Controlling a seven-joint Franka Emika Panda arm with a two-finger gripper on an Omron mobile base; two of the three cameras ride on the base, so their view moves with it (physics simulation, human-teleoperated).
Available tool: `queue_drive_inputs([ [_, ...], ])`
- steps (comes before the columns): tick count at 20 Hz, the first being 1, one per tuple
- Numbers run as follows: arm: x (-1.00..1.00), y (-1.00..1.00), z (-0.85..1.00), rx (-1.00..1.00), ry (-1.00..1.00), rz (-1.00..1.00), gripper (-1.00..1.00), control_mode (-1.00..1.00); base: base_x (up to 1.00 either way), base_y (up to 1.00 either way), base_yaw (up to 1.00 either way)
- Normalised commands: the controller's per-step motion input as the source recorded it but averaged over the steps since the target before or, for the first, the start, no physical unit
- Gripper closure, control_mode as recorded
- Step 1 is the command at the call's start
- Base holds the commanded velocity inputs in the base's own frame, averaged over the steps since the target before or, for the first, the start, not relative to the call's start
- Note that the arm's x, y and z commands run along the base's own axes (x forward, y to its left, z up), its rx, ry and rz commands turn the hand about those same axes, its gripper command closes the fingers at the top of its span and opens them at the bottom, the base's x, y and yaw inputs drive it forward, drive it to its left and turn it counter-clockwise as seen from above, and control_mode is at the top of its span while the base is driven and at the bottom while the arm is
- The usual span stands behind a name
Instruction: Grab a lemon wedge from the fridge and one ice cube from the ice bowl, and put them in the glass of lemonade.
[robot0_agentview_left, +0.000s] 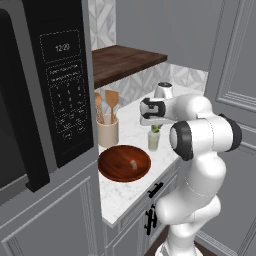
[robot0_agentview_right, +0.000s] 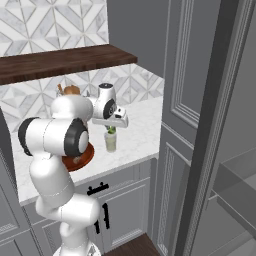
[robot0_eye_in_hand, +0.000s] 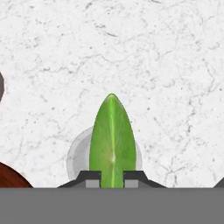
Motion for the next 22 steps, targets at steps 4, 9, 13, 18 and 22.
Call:
queue_drive_inputs([
  [4,0.0,0.0,-0.18,0.0,-0.01,0.0,1.0,-1.0,0.0,0.0,0.0],
  [9,-0.26,0.0,-0.06,0.0,-0.04,0.0,1.0,-1.0,0.0,0.0,0.0],
  [13,-0.01,0.0,0.0,0.0,0.0,0.0,1.0,-1.0,0.0,0.0,0.0],
  [18,0.01,0.0,0.0,0.0,0.0,0.0,1.0,-1.0,0.0,0.0,0.0],
  [22,0.03,0.03,-0.01,0.0,0.0,0.0,1.0,-1.0,0.0,0.0,0.0],
])
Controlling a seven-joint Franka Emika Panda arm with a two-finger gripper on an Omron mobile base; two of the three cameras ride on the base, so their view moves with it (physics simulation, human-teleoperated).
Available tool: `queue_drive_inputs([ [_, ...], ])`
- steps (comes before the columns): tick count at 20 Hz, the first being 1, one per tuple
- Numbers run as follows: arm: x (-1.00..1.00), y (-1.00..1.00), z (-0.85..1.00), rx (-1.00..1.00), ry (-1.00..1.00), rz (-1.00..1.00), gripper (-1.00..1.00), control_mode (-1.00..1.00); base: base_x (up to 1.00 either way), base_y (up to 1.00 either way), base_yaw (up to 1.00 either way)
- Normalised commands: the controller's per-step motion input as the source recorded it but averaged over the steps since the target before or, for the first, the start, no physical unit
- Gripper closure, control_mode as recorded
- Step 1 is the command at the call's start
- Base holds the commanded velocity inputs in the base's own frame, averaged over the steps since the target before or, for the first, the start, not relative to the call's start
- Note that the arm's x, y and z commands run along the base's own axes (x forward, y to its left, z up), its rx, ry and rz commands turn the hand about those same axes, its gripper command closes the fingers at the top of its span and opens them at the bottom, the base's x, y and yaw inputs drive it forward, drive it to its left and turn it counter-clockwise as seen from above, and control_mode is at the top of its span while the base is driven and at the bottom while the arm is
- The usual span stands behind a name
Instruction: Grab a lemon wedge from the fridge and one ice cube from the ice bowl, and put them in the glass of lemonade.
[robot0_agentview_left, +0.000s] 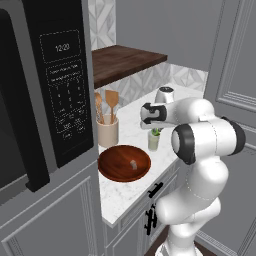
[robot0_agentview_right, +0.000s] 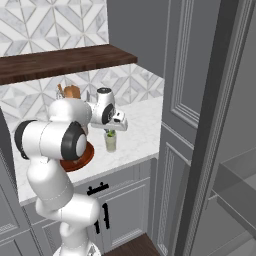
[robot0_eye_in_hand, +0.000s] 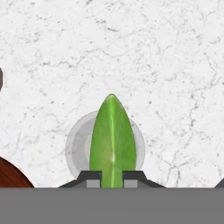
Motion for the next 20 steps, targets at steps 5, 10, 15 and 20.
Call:
queue_drive_inputs([
  [5,-0.01,0.0,-0.05,0.0,0.0,0.01,1.0,-1.0,0.0,0.0,0.0],
  [10,0.0,0.0,0.0,0.0,0.0,0.0,-1.0,-1.0,0.0,0.0,0.0],
  [15,0.0,0.0,0.0,0.0,0.0,0.0,-1.0,-1.0,0.0,0.0,0.0],
  [20,0.0,0.0,0.0,0.0,0.0,0.0,-1.0,-1.0,0.0,0.0,0.0],
])
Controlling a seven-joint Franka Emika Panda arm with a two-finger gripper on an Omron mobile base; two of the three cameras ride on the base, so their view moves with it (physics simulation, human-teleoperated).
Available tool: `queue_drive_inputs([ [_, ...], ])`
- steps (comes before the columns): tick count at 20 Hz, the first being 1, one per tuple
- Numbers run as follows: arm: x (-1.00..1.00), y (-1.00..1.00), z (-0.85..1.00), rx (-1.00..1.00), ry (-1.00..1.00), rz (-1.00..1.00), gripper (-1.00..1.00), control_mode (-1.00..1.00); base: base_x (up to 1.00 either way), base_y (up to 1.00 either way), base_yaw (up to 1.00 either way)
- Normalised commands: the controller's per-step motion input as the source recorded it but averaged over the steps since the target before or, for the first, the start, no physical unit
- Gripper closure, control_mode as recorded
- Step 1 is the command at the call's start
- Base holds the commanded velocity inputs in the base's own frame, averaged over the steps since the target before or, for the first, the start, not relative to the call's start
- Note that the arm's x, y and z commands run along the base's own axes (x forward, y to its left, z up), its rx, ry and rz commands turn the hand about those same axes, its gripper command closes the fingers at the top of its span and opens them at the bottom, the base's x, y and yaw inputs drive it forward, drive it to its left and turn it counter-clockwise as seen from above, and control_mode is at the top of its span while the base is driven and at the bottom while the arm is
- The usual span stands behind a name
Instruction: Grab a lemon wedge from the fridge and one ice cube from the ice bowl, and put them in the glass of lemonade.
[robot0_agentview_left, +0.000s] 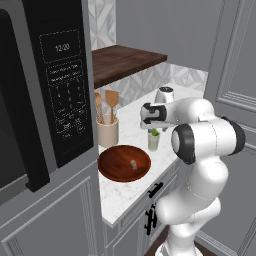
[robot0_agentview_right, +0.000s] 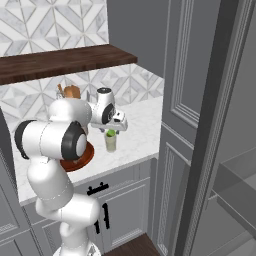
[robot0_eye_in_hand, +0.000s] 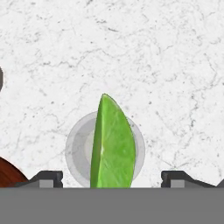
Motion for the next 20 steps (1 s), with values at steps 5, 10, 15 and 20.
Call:
queue_drive_inputs([
  [5,-0.04,0.0,0.02,0.0,0.0,0.0,-1.0,-1.0,0.0,0.0,0.0],
  [10,-0.11,0.0,0.24,0.06,-0.01,0.0,-1.0,-1.0,0.0,0.0,0.0],
  [15,-0.17,0.0,0.34,0.08,-0.11,0.02,-1.0,-1.0,0.0,0.0,0.0],
  [20,-0.43,0.02,0.26,0.08,-0.16,0.1,-1.0,-1.0,0.0,0.0,0.0],
])
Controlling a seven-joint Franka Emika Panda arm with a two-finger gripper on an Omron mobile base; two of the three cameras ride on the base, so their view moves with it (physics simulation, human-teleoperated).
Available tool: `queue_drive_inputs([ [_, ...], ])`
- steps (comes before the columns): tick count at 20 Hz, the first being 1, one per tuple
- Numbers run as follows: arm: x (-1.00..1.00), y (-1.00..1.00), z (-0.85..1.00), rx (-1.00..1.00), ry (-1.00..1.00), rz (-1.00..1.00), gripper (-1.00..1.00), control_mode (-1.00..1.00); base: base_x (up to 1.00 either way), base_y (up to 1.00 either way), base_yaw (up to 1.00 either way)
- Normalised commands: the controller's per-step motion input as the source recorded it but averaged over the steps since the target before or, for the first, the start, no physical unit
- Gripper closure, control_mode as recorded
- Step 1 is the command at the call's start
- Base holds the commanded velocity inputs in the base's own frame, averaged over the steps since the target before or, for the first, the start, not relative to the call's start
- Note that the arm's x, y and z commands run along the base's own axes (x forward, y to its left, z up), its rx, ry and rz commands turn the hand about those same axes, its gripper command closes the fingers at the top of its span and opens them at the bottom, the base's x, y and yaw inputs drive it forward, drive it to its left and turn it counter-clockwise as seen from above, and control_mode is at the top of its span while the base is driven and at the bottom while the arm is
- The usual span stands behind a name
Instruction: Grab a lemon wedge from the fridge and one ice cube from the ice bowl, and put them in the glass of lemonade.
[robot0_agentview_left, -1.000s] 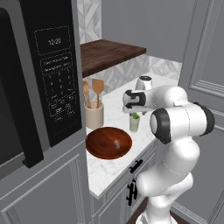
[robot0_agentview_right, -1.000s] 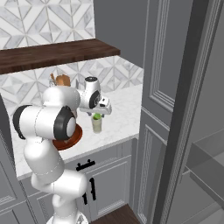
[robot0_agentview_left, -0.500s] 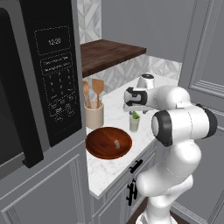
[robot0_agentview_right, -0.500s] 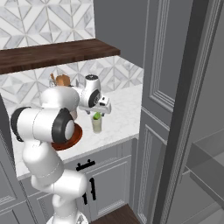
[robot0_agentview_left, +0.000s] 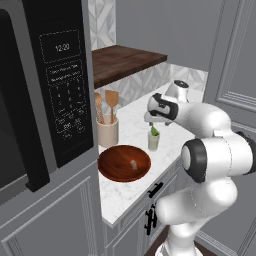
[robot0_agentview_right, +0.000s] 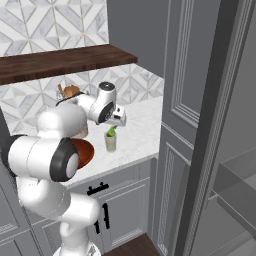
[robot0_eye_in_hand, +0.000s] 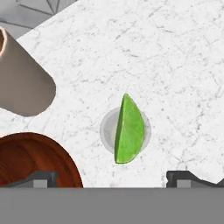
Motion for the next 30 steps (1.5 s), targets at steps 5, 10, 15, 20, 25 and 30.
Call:
queue_drive_inputs([
  [5,-0.59,0.16,0.01,0.01,-0.04,0.16,-1.0,-1.0,0.0,0.0,0.0],
  [10,-0.4,0.52,0.0,-0.01,0.0,0.09,-1.0,-1.0,0.0,0.0,0.0],
  [15,-0.03,0.65,0.0,-0.17,0.15,0.1,-1.0,-1.0,0.0,0.0,0.0],
  [20,0.03,0.3,-0.12,-0.12,0.43,0.08,-1.0,-1.0,0.0,0.0,0.0],
  [25,-0.01,0.04,-0.48,-0.03,0.15,0.0,-1.0,-1.0,0.0,0.0,0.0],
  [30,-0.14,0.13,-0.24,0.0,-0.02,0.0,-1.0,-1.0,0.0,0.0,0.0],
])
